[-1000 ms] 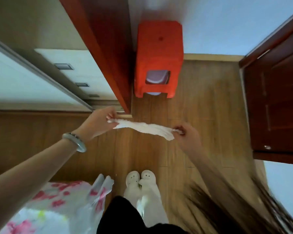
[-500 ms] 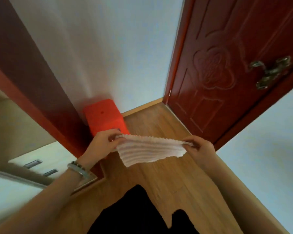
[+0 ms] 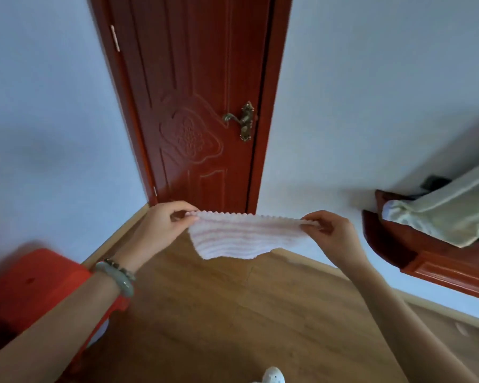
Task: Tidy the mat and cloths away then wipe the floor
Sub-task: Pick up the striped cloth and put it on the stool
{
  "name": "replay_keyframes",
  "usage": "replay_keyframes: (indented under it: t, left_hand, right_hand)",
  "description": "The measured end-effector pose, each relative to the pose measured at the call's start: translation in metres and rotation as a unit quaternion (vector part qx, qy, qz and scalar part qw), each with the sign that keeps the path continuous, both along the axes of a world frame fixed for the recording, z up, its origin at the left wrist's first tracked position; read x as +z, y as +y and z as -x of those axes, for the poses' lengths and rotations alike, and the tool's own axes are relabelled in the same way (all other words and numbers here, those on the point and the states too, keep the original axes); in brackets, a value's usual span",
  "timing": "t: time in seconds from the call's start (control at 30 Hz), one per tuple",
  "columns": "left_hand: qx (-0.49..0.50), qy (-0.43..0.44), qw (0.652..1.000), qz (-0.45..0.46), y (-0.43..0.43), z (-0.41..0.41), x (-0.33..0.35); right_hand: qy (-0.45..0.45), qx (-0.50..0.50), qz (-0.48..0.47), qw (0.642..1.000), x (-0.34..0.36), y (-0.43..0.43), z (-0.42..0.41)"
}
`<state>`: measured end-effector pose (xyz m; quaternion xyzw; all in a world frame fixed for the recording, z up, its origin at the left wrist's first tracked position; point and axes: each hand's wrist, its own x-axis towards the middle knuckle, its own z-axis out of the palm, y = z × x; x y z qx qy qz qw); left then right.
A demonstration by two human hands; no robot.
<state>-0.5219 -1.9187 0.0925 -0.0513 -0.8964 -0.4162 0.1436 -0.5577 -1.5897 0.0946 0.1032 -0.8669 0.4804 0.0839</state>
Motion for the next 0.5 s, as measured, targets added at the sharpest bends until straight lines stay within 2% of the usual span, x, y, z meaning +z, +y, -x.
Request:
replay_keyframes:
  t: [0.2,0.5]
  left_hand:
    - [-0.154,-0.003,0.988,-0.010,0.113,0.044,0.014]
    - [-0.328,-0.005,0.945,-0.001,0.331,0.074,0.032]
  right_hand:
    - [0.026,-0.135,-0.001,0.991,0.019,0.110,-0.057]
    - [0.050,-0.312,-0.005,0.949,0.033,0.281,-0.145]
